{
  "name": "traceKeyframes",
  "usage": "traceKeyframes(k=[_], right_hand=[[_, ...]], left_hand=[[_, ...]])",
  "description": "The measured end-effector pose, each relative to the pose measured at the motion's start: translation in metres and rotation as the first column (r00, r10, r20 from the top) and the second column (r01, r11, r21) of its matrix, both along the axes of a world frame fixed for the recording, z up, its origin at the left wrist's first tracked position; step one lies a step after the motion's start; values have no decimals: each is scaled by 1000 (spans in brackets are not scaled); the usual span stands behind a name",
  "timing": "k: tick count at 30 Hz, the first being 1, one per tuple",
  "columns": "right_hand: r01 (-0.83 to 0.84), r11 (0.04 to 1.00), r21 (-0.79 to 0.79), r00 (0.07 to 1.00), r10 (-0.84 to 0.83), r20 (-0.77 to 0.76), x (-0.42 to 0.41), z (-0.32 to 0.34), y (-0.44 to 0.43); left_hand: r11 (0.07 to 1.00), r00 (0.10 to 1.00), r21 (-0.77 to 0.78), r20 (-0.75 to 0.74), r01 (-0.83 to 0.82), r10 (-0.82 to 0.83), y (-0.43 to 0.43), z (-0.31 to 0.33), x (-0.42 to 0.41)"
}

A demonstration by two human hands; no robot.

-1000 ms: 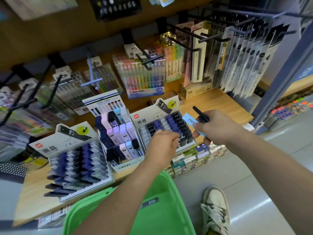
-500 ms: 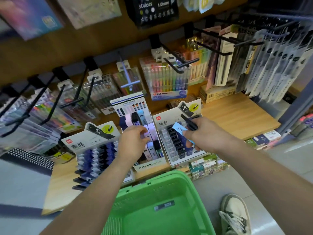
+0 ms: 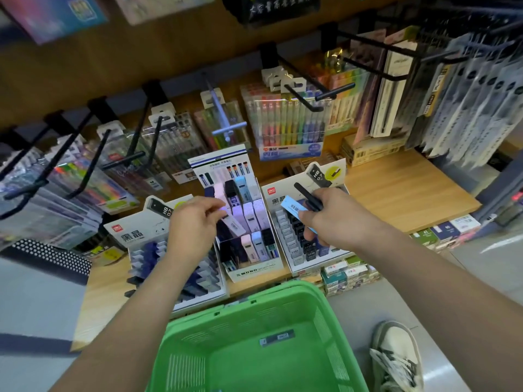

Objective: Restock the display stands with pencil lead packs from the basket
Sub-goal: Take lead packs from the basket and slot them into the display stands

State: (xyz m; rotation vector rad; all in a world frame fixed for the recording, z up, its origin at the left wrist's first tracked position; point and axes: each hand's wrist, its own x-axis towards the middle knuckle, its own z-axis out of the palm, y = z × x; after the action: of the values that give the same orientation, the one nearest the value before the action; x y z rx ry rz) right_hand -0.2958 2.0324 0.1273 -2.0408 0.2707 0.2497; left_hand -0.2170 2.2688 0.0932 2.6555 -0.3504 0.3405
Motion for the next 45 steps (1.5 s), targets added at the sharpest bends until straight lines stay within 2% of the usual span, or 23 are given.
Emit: traceKeyframes(k=[5, 9, 15, 17, 19, 20, 21, 22, 23, 25, 26, 29, 32, 35, 39, 45], right_hand=[[4, 999, -53, 1000, -3, 24, 2, 0, 3], [10, 998, -65, 1000, -9, 15, 1, 2, 2], [-24, 1000, -11, 999, 24, -49, -1, 7, 7], [-11, 999, 30, 999, 13, -51, -2, 8, 9], [3, 998, 63, 998, 1, -60, -2, 10, 9], [0, 998, 68, 997, 5, -71, -2, 11, 10], [-15, 998, 68, 996, 21, -86, -2, 12, 11], [-37, 997, 67, 994, 44, -102, -2, 13, 12], [-57, 996, 70, 991, 65, -119, -2, 14, 13], [-75, 994, 85, 986, 87, -143, -3, 15, 16], [-71, 992, 104, 986, 86, -146, -3, 15, 17], [22, 971, 238, 990, 12, -140, -3, 13, 17], [133, 857, 497, 984, -56, -166, -3, 15, 15], [128, 747, 653, 986, -27, -163, -3, 18, 18], [114, 755, 645, 991, -44, -124, -3, 16, 25], [123, 861, 494, 992, -103, -66, 0, 12, 26]], left_hand=[[997, 998, 44, -8, 61, -61, -9, -17, -2], [980, 990, 146, -51, 134, -128, -14, -29, 0], [987, 992, 108, 25, 118, -121, -18, -31, 2], [997, 997, 44, 32, 70, -72, -17, -24, -1], [986, 998, -158, -51, -44, 36, -15, -13, -9], [936, 986, -336, -162, -101, 48, -16, -6, -16], [840, 958, -524, -287, -143, -15, -18, 2, -25], [741, 927, -654, -355, -155, -120, -20, 8, -35], [708, 904, -696, -371, -120, -212, -22, 13, -45], [748, 876, -664, -363, -5, -316, -27, 16, -62], [762, 882, -648, -350, 15, -315, -30, 16, -67], [742, 922, -661, -348, -112, -172, -34, 18, -76], [724, 922, -669, -366, -169, -123, -32, 17, -81], [659, 884, -727, -419, -190, -207, -35, 19, -88], [555, 822, -800, -464, -228, -331, -47, 17, -98], [554, 794, -805, -472, -212, -382, -52, 18, -100]])
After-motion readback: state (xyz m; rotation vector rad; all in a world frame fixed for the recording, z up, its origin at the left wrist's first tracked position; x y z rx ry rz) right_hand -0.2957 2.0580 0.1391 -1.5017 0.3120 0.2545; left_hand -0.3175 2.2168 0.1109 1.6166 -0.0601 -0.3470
